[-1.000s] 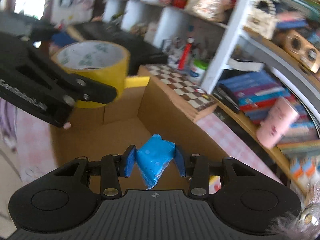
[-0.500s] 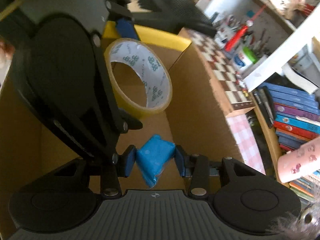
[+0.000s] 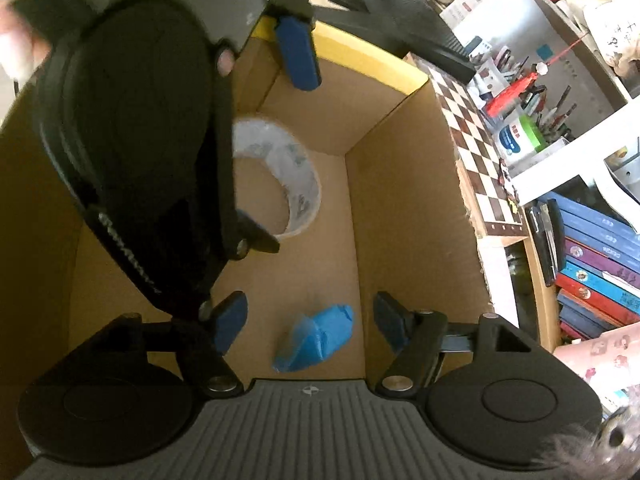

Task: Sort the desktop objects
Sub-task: 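Open the left tool over the box dropping the tape while the right tool drops the blue object, then lift both open tools up and away from the yellow box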

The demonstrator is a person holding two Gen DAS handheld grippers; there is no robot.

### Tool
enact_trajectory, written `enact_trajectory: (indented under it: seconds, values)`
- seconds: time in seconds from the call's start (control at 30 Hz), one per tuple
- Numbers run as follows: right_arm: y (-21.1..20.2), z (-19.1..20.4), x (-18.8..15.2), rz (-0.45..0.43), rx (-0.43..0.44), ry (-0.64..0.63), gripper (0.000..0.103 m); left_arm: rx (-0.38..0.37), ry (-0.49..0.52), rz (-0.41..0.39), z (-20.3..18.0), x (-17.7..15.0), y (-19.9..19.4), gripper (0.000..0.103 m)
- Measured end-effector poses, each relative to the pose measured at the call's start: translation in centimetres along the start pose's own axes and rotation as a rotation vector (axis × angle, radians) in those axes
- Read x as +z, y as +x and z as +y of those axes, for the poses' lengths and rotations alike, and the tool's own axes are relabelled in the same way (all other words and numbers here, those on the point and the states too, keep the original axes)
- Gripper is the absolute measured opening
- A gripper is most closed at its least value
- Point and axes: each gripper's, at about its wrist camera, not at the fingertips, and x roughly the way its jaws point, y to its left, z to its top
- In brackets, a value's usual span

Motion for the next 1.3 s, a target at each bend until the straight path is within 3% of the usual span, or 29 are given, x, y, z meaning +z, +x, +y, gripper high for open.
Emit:
enact_trajectory:
  seconds: [0.3, 0.4, 0.5, 0.57, 0.9, 1.3]
  values:
    - [1.3, -0.5, 1.1, 0.006, -0.034, -0.082, 0.068, 0.012, -0.094, -0.031, 0.9, -0.9, -0.8, 0.1]
    - [1.4, -0.6, 1.4, 0.002, -0.028, -0.095, 0.077, 0.031, -0.103, -0.041, 1.1, -1.0, -1.0, 0.1]
    - [0.8, -0.6, 1.3, -0.023, -0.052, -0.082, 0.094, 0.06, -0.115, -0.062, 0.9, -0.9, -1.5, 0.1]
    - [0.4, -0.9, 1.3, -0.039, -0.085, -0.051, 0.099, 0.08, -0.109, -0.089, 0.7, -0.6, -2.1, 0.1]
    - [-4.9, -1.4, 0.7, -0.143, -0.206, 0.117, 0.099, 0.181, -0.086, -0.244, -0.5, -1.1, -7.7, 0.103]
    - [-11.8, 1.3, -2.2, -0.259, -0.358, 0.428, 0.099, 0.193, -0.235, -0.376, -1.0, -5.4, -14.0, 0.103]
